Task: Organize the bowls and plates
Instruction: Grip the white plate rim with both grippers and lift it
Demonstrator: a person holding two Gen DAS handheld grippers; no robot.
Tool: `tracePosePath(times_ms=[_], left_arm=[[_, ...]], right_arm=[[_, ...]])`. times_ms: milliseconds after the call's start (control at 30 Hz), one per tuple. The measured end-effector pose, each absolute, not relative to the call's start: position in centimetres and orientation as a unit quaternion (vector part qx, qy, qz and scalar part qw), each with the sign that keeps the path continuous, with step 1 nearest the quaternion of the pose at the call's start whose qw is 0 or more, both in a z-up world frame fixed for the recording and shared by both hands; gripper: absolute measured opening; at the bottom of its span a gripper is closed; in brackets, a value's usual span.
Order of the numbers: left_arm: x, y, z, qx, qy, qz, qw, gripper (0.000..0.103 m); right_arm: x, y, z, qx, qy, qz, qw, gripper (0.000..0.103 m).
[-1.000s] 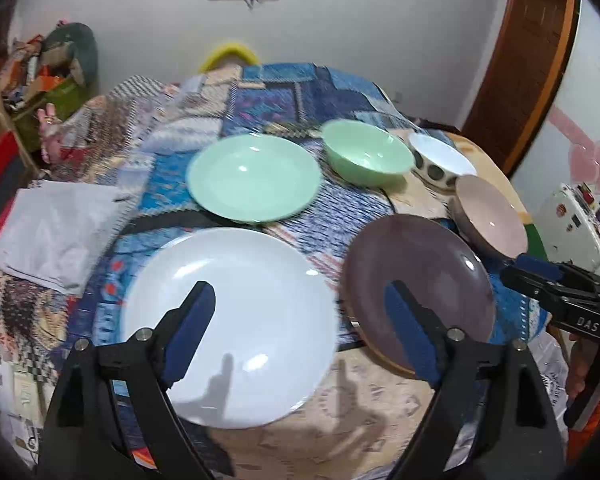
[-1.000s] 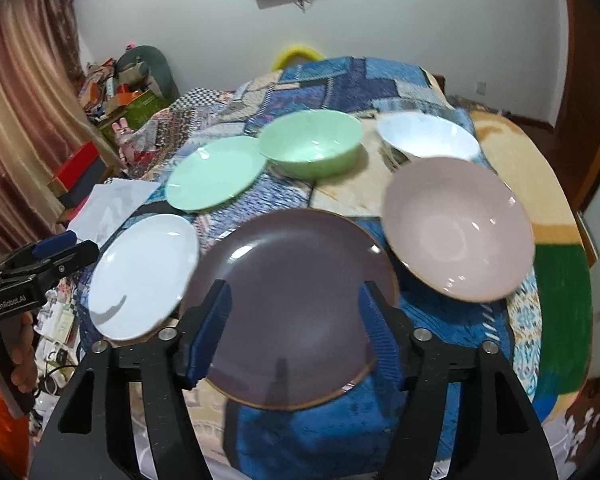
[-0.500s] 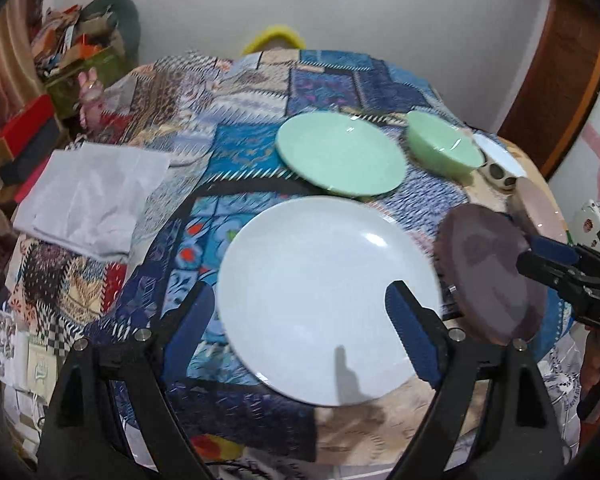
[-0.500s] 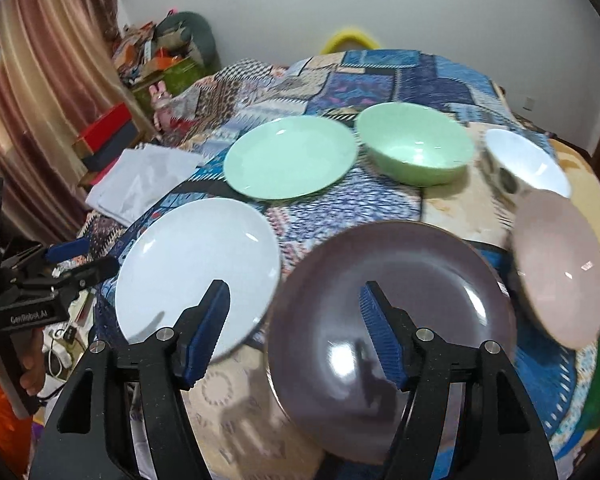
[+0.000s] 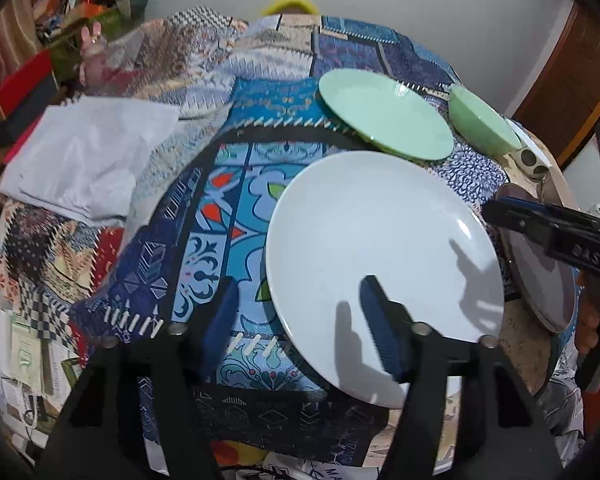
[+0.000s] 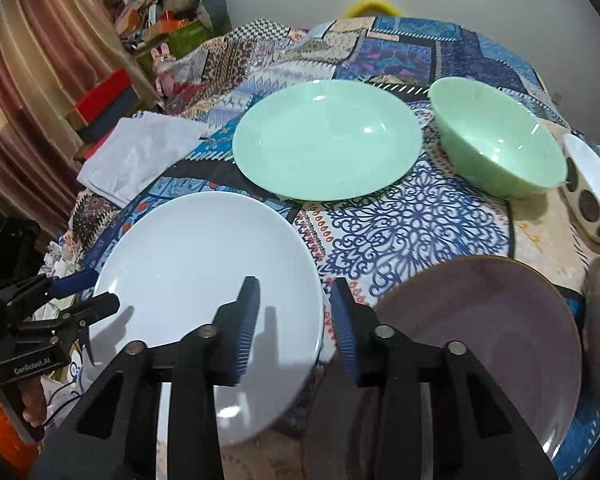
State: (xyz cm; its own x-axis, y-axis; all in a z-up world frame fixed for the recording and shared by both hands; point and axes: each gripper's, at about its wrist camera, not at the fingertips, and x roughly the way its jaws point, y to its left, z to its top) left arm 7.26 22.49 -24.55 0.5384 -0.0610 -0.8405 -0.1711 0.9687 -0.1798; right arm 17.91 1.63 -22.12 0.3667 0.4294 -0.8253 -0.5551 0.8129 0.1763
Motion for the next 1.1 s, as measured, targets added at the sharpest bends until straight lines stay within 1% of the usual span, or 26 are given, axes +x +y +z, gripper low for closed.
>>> tracePosePath(times_ms=[67, 133, 233, 500, 800, 867, 1033, 1100], left_arm=[[7.4, 22.8, -25.1, -0.129, 0.483, 0.028, 0.866, 0.053], [7.5, 23.0, -25.4, -0.133, 0.483, 0.025, 0.865, 0.045], [7.7, 23.0, -25.7, -0.14, 0.485, 0.015, 0.863, 0.04], [7.9, 22.7, -25.7, -0.137, 0.481, -0.001, 0.866, 0.037], [8.4, 24.4, -25.6, -0.136, 0.486, 0.011, 0.863, 0.037], [8.4, 24.7, -25.7, -0.143, 0.49, 0.007, 0.86, 0.037], [7.7, 24.5, -26.2, -0.134, 0.502, 0.004, 0.854, 0.037], [7.3, 24.5, -26.2, -0.134, 0.502, 0.002, 0.854, 0.037]], right_arm=[[18.1, 2.0, -22.4, -0.07, 0.48, 0.297, 0.822, 0.029], [18.3, 2.2, -22.7, -0.074, 0.486, 0.294, 0.82, 0.026], [18.4, 2.5, -23.2, -0.081, 0.494, 0.287, 0.816, 0.026], [18.6, 2.5, -23.5, -0.078, 0.519, 0.279, 0.804, 0.027], [17.3, 2.9, -23.6, -0.074, 0.525, 0.289, 0.797, 0.027], [17.2, 2.8, -23.7, -0.065, 0.53, 0.293, 0.793, 0.029], [16.5, 2.7, -24.0, -0.069, 0.535, 0.297, 0.788, 0.03], [16.4, 2.7, -24.1, -0.07, 0.535, 0.298, 0.787, 0.032]])
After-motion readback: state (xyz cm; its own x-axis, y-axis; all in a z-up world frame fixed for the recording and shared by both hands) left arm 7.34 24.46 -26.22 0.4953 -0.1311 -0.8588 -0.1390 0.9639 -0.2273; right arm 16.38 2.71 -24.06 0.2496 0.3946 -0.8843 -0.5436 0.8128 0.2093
